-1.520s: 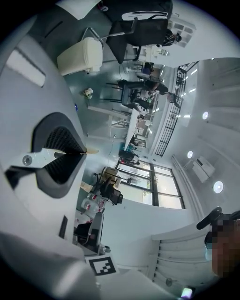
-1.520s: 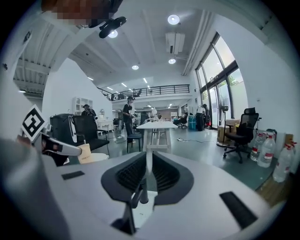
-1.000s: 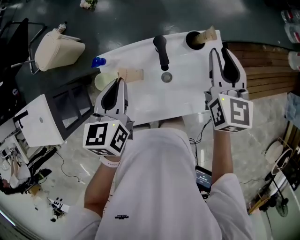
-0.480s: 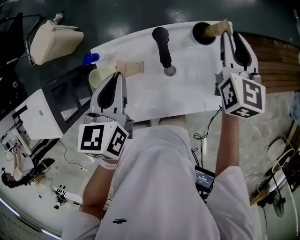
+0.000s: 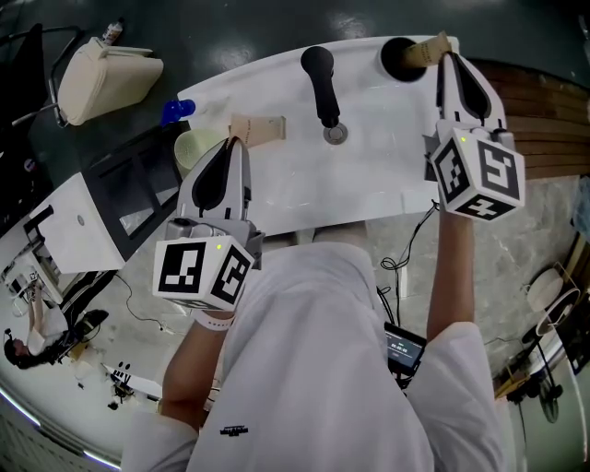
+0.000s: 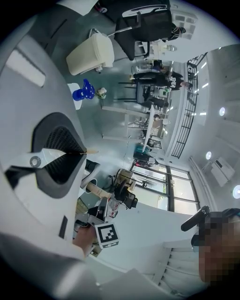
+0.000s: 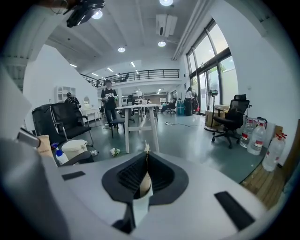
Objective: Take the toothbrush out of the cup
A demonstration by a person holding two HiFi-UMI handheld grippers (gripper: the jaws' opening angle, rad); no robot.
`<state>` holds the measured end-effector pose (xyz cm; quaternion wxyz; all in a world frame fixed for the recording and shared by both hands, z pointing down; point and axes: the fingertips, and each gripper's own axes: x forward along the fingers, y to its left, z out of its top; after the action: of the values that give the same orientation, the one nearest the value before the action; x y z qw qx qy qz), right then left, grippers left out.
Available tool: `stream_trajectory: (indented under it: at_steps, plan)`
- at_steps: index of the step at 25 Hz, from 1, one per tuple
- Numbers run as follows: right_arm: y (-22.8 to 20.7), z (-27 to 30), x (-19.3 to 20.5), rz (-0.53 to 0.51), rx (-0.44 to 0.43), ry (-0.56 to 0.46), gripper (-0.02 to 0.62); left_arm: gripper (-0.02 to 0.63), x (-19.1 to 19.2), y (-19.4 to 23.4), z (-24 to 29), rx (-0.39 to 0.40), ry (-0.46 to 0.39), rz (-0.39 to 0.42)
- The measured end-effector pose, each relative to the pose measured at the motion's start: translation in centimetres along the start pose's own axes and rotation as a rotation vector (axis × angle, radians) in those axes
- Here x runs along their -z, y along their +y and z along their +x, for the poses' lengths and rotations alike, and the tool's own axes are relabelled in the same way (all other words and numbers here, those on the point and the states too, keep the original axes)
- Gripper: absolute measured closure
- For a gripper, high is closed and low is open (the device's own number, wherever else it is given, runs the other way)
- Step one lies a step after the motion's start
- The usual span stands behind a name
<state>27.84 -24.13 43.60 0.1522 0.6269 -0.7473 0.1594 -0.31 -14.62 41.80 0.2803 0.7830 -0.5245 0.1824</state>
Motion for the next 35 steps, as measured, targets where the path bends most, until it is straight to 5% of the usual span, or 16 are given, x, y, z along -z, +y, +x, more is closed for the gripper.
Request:
stream_trajectory:
  at_steps: [23, 35]
  plan:
    - [5.0, -14.1, -11.3, -0.055, 0.070, -0.254, 0.589, 0.600, -3.0, 0.7, -7.2, 0.080, -0.146, 0.020]
    - [10.8, -19.0, -8.5, -0.059, -0.006, -0.199, 0.589, 0.600, -3.9, 1.3, -10.8, 0.105, -0.210, 0.033]
